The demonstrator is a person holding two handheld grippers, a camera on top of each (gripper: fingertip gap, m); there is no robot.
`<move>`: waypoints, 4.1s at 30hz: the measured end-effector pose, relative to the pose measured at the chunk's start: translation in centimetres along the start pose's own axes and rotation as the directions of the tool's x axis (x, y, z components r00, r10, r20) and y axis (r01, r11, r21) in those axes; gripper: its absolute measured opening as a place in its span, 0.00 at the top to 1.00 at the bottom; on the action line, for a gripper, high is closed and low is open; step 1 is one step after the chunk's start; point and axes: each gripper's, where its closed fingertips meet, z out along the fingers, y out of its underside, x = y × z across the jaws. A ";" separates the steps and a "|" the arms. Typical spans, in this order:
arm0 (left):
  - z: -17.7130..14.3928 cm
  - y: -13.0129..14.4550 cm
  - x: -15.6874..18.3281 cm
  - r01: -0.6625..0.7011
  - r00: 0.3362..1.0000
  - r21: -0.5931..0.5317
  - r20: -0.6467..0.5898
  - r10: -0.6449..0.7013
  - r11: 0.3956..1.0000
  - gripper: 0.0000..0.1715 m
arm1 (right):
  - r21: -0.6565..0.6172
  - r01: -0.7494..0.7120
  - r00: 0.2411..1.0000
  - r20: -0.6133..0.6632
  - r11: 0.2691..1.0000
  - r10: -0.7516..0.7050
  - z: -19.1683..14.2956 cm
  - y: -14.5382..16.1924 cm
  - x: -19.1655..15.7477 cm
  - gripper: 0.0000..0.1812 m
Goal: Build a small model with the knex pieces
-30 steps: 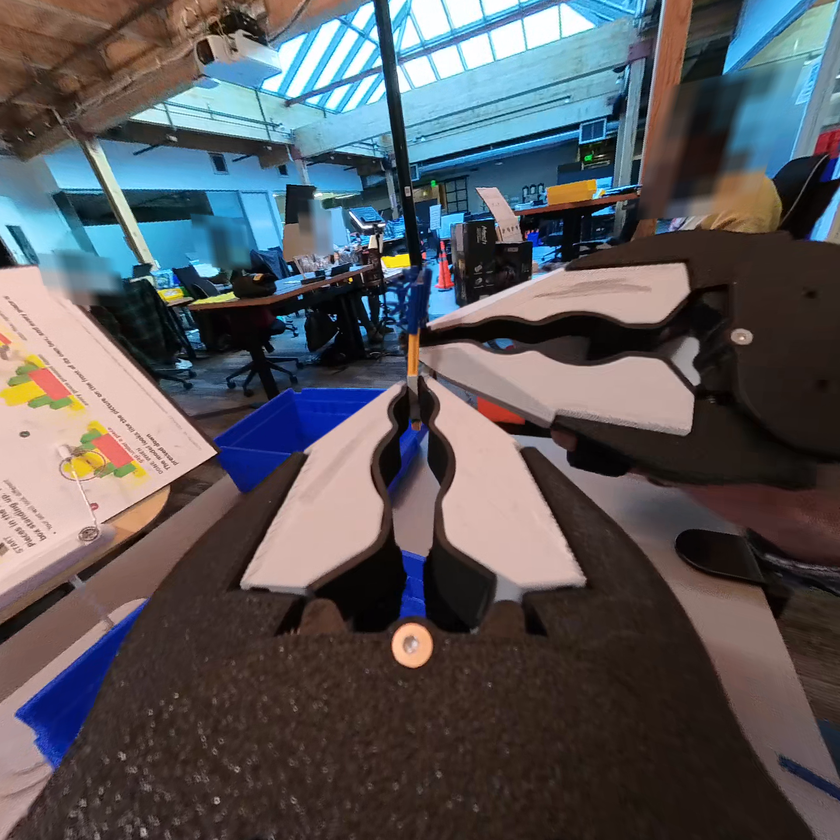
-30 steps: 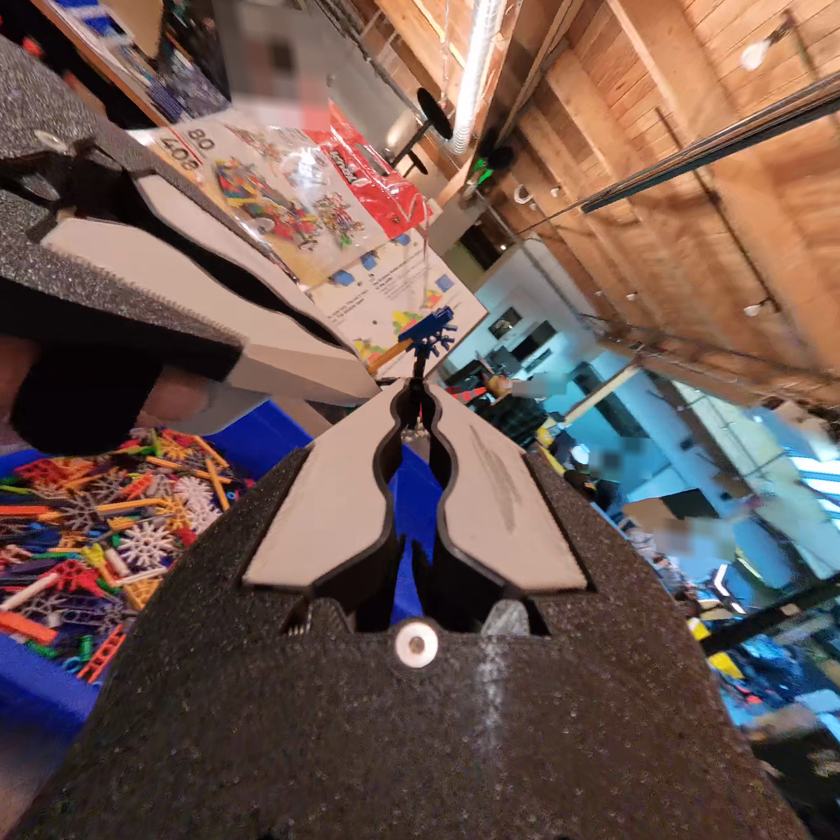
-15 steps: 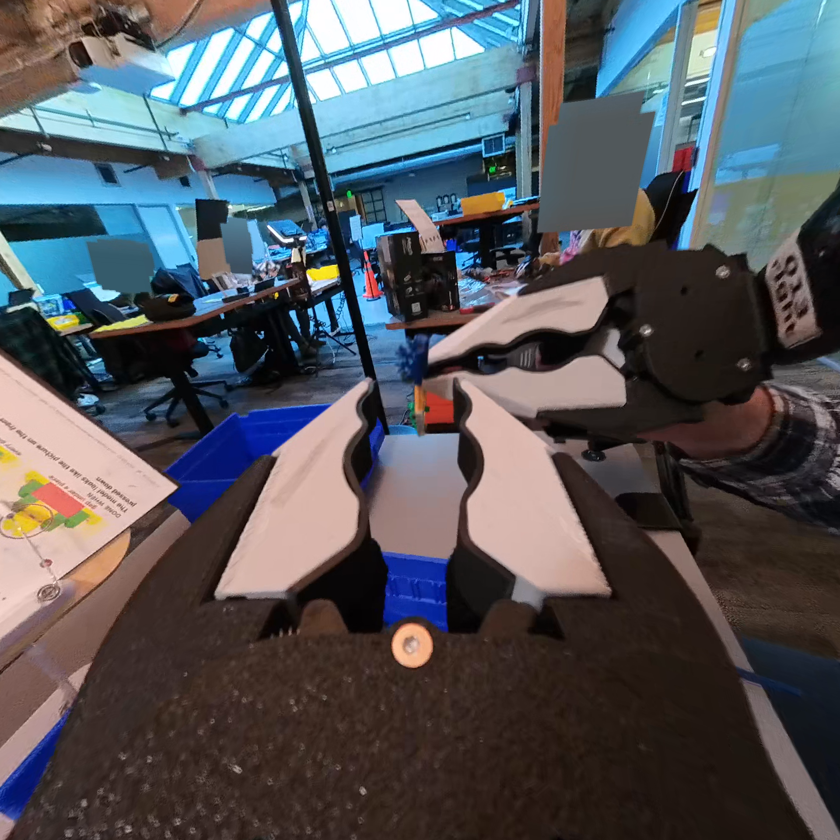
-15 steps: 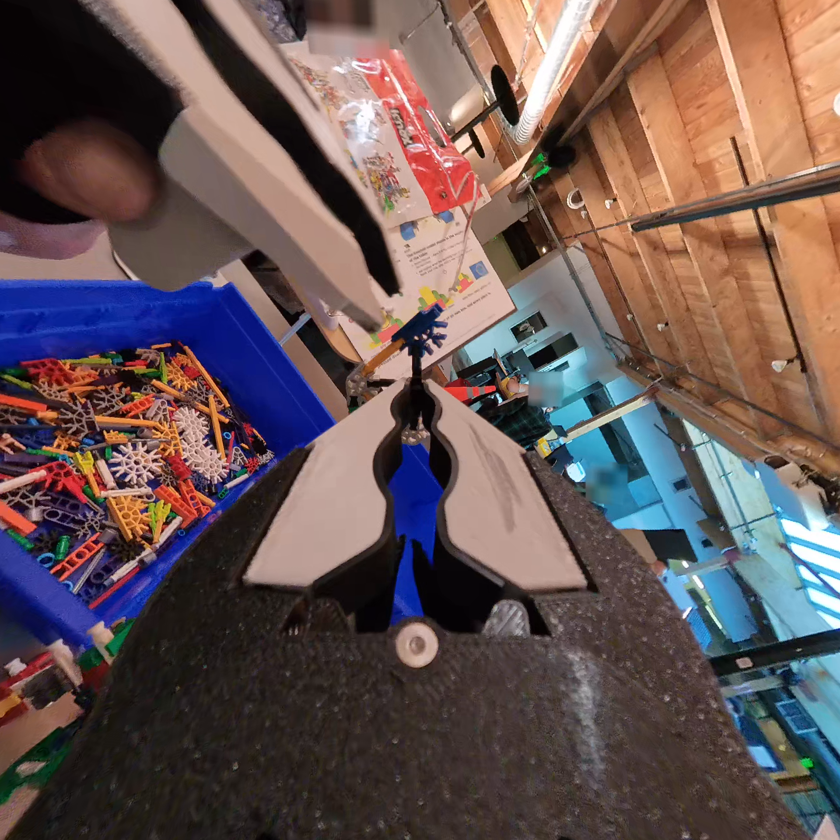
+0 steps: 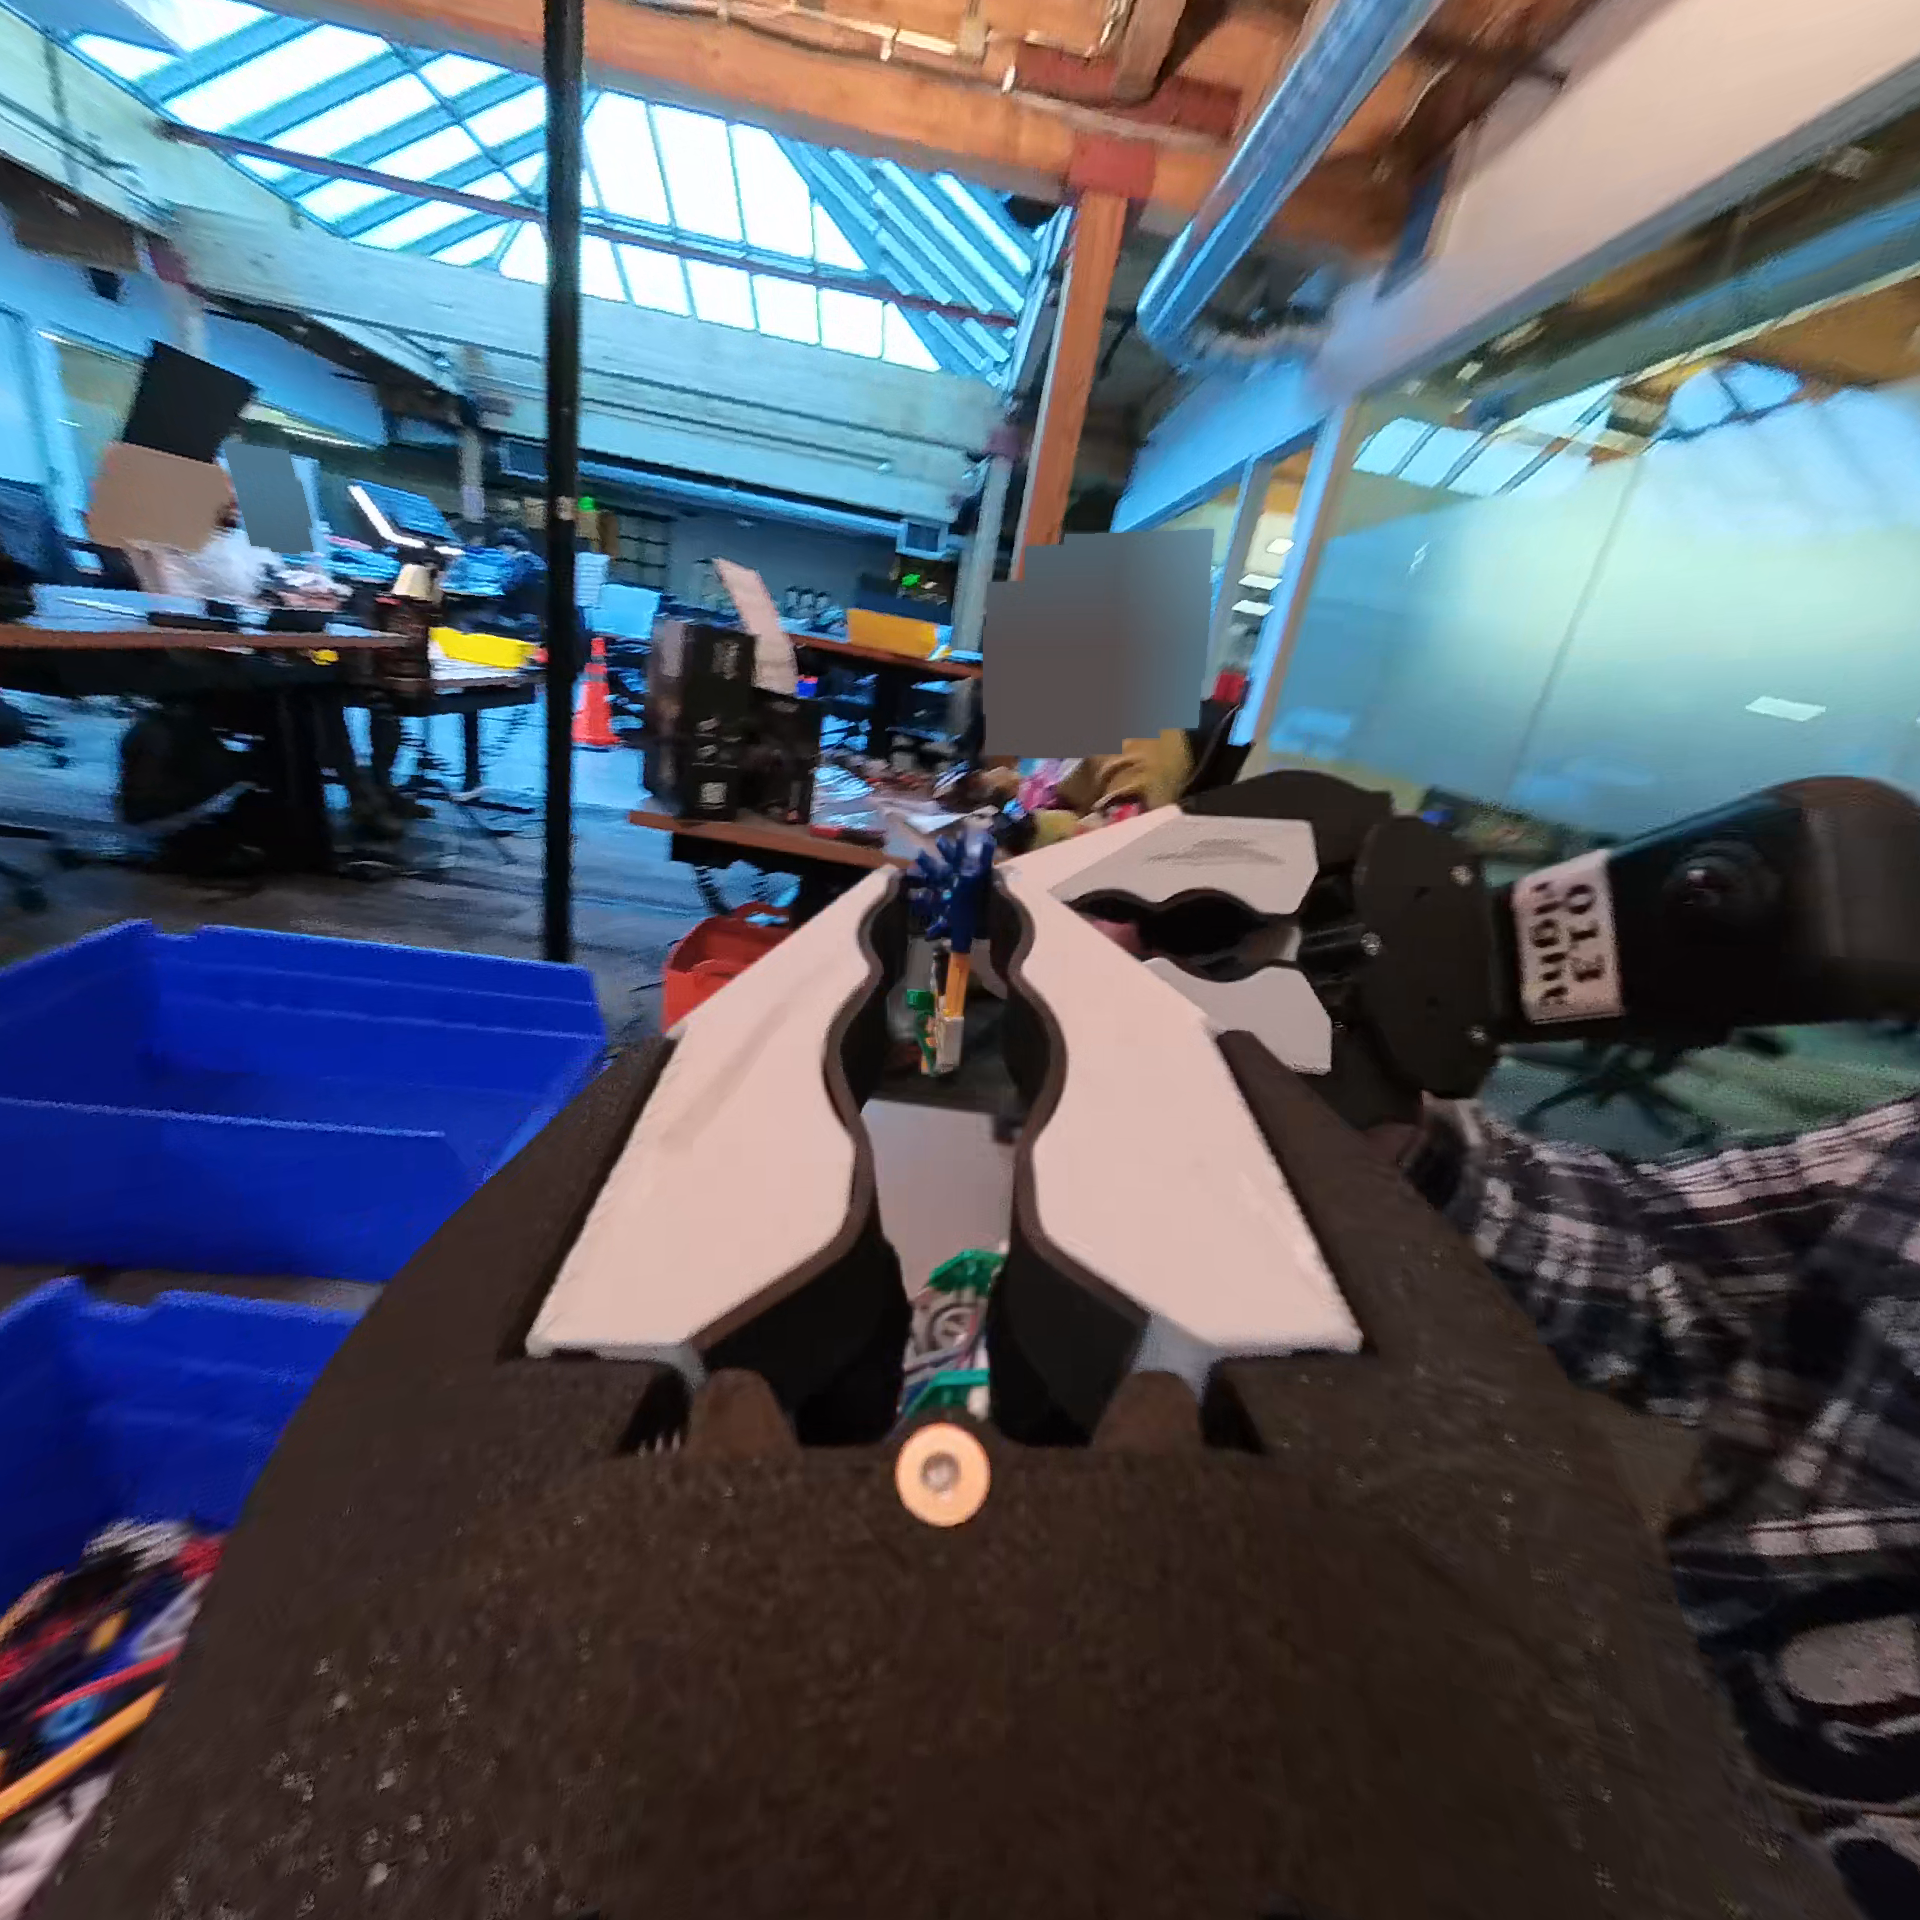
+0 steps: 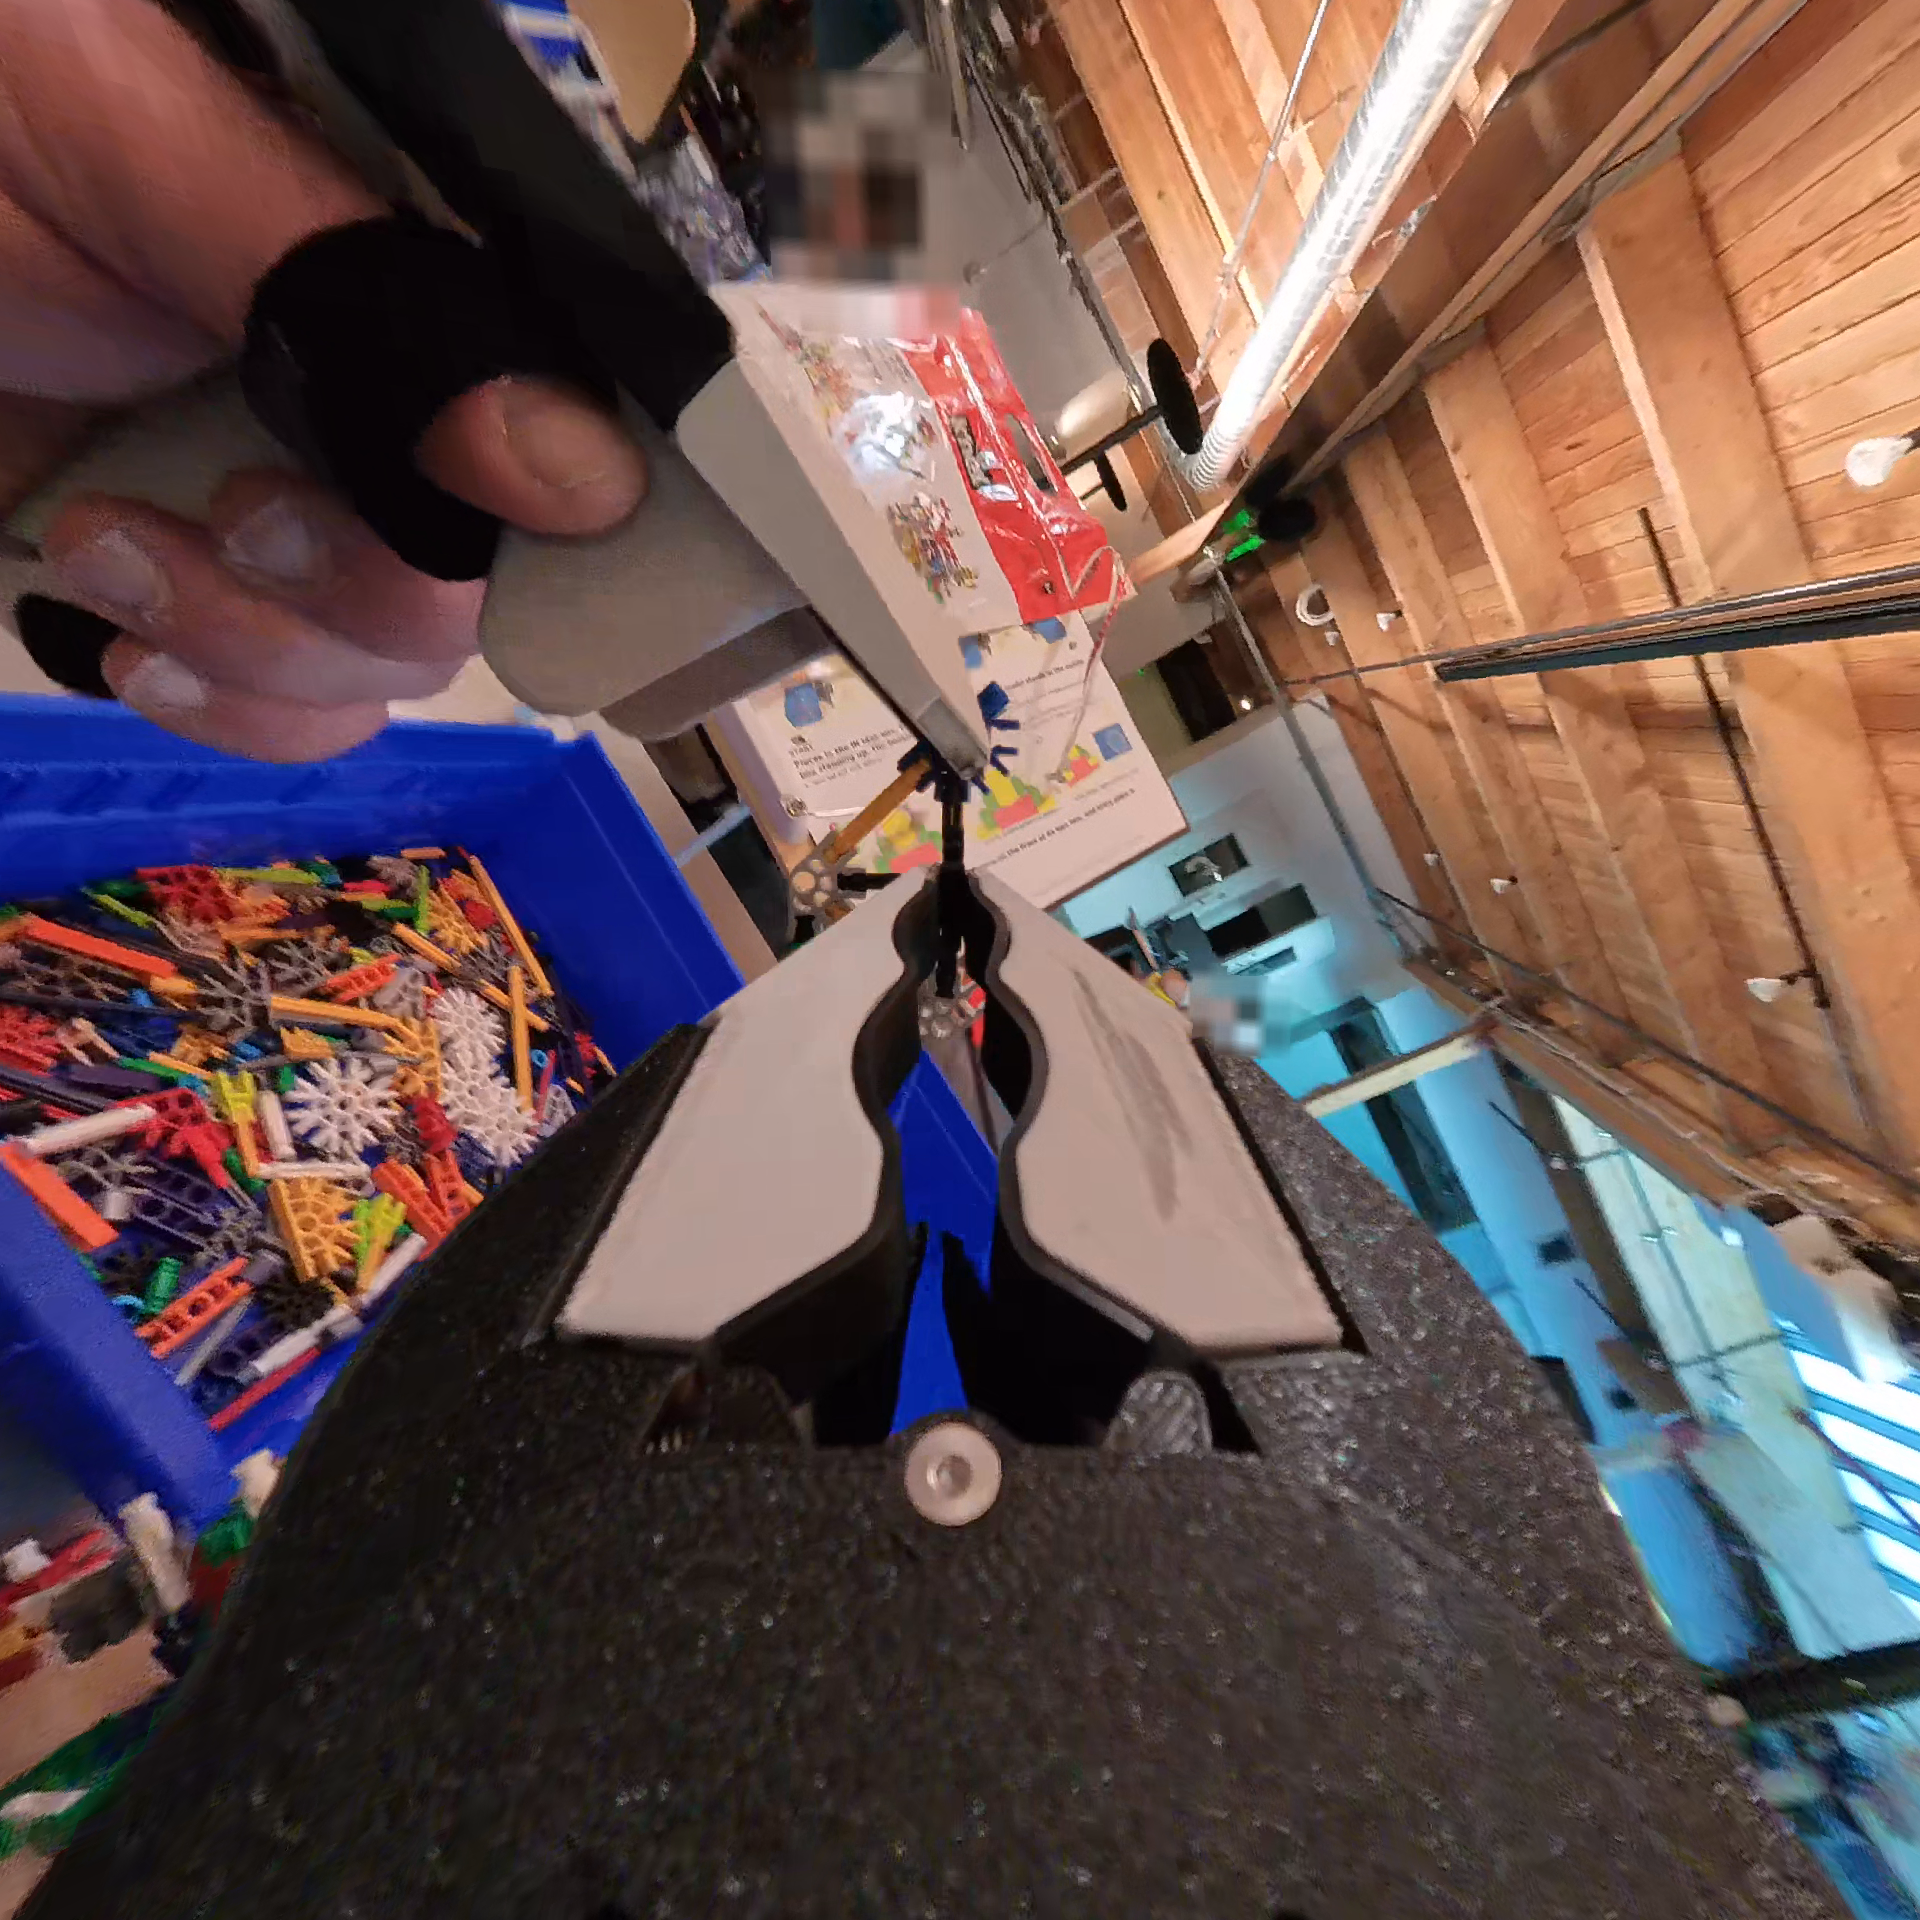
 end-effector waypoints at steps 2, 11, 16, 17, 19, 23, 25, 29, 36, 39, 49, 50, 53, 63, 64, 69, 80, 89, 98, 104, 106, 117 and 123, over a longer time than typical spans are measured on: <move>-0.1 -0.1 0.0 0.080 0.996 0.023 -0.051 -0.079 0.997 0.93 | 0.015 -0.030 0.999 0.017 0.999 0.030 -0.1 -0.3 -0.1 1.00; 0.3 0.4 -0.5 -0.326 0.926 -0.087 0.171 0.336 0.941 0.93 | -0.090 -0.112 0.993 0.014 0.990 0.114 0.3 0.6 -0.3 1.00; 0.9 0.9 -0.9 -0.630 0.653 -0.272 0.321 0.686 0.727 0.94 | -0.143 -0.286 0.948 0.102 0.948 0.301 1.0 1.4 -0.9 1.00; 1.0 1.1 -0.9 -0.683 0.572 -0.314 0.331 0.750 0.659 0.94 | -0.152 -0.312 0.936 0.122 0.938 0.331 1.1 1.5 -1.0 1.00; 1.1 1.3 -0.7 -0.762 0.416 -0.385 0.325 0.849 0.520 0.94 | -0.161 -0.391 0.892 0.178 0.906 0.416 1.1 1.5 -1.3 1.00; 0.8 0.8 0.4 -0.788 0.474 -0.275 0.302 0.827 0.551 0.94 | -0.146 -0.569 0.743 0.331 0.809 0.582 0.3 0.2 -1.9 1.00; 0.5 0.4 0.9 -0.785 0.518 -0.212 0.292 0.804 0.582 0.94 | -0.147 -0.645 0.653 0.403 0.749 0.641 0.0 -0.7 -2.1 1.00; -0.2 -0.7 1.7 -0.629 0.759 -0.011 0.211 0.616 0.778 0.94 | -0.136 -0.770 0.483 0.514 0.623 0.709 -0.6 -2.4 -2.1 1.00; -0.6 -1.6 2.1 -0.197 0.978 0.138 -0.036 0.203 0.971 0.94 | -0.010 -0.681 0.621 0.521 0.732 0.585 -1.4 -3.4 -1.5 1.00; -0.6 -1.5 2.3 0.005 0.985 0.159 -0.172 0.023 0.987 0.94 | 0.026 -0.673 0.633 0.537 0.740 0.557 -1.5 -3.6 -1.7 1.00; -0.2 -0.6 2.4 0.174 0.948 0.105 -0.287 -0.138 0.979 0.93 | 0.048 -0.645 0.652 0.556 0.763 0.516 -1.9 -3.0 -2.2 0.99; -0.1 -0.6 2.4 0.143 0.957 0.110 -0.268 -0.109 0.984 0.94 | 0.038 -0.671 0.624 0.569 0.740 0.536 -2.0 -3.0 -2.1 0.98; 0.1 -0.2 2.8 0.079 0.967 0.087 -0.247 -0.056 0.993 0.94 | 0.039 -0.716 0.586 0.576 0.697 0.570 -2.0 -3.2 -1.8 0.87; 0.3 -0.9 4.0 -0.022 0.973 0.136 -0.223 0.052 0.990 0.93 | 0.026 -0.747 0.527 0.633 0.665 0.567 -2.6 -4.1 -1.8 0.98; 0.1 -1.0 4.3 -0.019 0.969 0.144 -0.242 0.054 0.989 0.94 | 0.023 -0.764 0.501 0.652 0.645 0.569 -2.8 -4.3 -1.7 0.99; 0.0 -1.0 4.9 0.049 0.951 0.127 -0.309 -0.007 0.991 0.94 | 0.074 -0.731 0.540 0.672 0.679 0.507 -3.5 -4.7 -1.7 1.00; 0.3 -1.5 4.1 0.224 0.932 0.137 -0.318 -0.171 0.965 0.94 | 0.203 -0.356 0.880 0.401 0.912 0.255 -2.4 -4.2 -1.0 0.99; 0.5 -1.2 4.0 0.287 0.911 0.121 -0.340 -0.232 0.950 0.94 | 0.235 -0.365 0.862 0.450 0.901 0.232 -2.6 -4.1 -1.1 1.00; 0.4 -0.2 1.1 0.115 0.981 0.143 -0.172 -0.090 0.983 0.94 | 0.013 -0.709 0.556 0.624 0.705 0.549 -0.6 -2.3 -2.1 0.97; 0.1 -0.6 1.4 0.136 0.972 0.146 -0.211 -0.104 0.980 0.94 | 0.040 -0.727 0.531 0.666 0.685 0.525 -0.8 -2.7 -2.1 0.97; 0.0 -0.5 1.2 0.129 0.975 0.151 -0.201 -0.097 0.980 0.94 | 0.019 -0.722 0.535 0.648 0.691 0.541 -0.4 -2.5 -2.1 0.94; -0.1 -0.7 0.8 0.131 0.977 0.171 -0.189 -0.098 0.976 0.94 | 0.063 -0.701 0.592 0.607 0.711 0.530 -0.4 -2.4 -1.9 0.99; -0.1 -0.8 0.3 0.151 0.980 0.187 -0.159 -0.122 0.971 0.94 | 0.144 -0.538 0.773 0.477 0.830 0.418 0.1 -2.4 -1.7 1.00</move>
